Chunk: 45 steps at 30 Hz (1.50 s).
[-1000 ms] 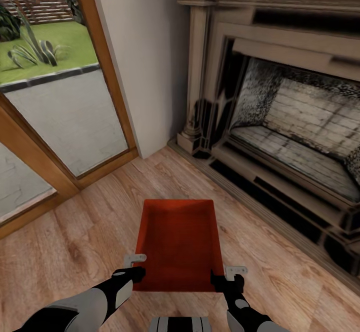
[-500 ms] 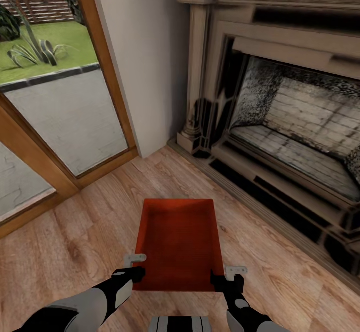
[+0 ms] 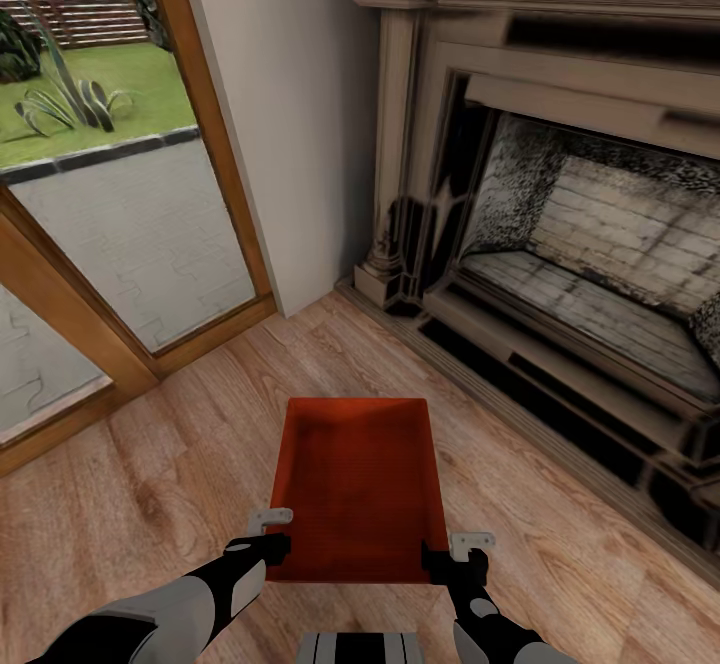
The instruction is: Move the two storage containers from the living room to the garage. In the garage, place one container on the floor and stack the other container on top of it (either order is fine).
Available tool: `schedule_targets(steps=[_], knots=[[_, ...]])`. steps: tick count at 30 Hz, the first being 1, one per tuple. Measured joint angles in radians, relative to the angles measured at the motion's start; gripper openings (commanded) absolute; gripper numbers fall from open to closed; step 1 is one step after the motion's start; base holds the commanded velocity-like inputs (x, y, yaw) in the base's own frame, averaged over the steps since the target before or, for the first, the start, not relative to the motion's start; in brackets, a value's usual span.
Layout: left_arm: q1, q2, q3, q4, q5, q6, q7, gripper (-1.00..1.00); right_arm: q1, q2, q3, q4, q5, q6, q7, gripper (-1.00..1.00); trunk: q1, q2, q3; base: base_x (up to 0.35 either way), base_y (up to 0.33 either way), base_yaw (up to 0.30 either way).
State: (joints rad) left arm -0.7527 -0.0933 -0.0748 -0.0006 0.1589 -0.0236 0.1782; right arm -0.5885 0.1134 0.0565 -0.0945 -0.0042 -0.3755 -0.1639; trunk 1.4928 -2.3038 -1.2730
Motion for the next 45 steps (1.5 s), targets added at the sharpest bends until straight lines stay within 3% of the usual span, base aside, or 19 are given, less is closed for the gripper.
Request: schedule_targets(steps=[45], knots=[[0.0,0.0,0.0,0.0,0.001,0.0,0.012,1.0,0.0,0.0,0.0,0.0,0.001,0.0,0.0,1.0,0.0,0.0,0.0,0.019,0.0,0.0]])
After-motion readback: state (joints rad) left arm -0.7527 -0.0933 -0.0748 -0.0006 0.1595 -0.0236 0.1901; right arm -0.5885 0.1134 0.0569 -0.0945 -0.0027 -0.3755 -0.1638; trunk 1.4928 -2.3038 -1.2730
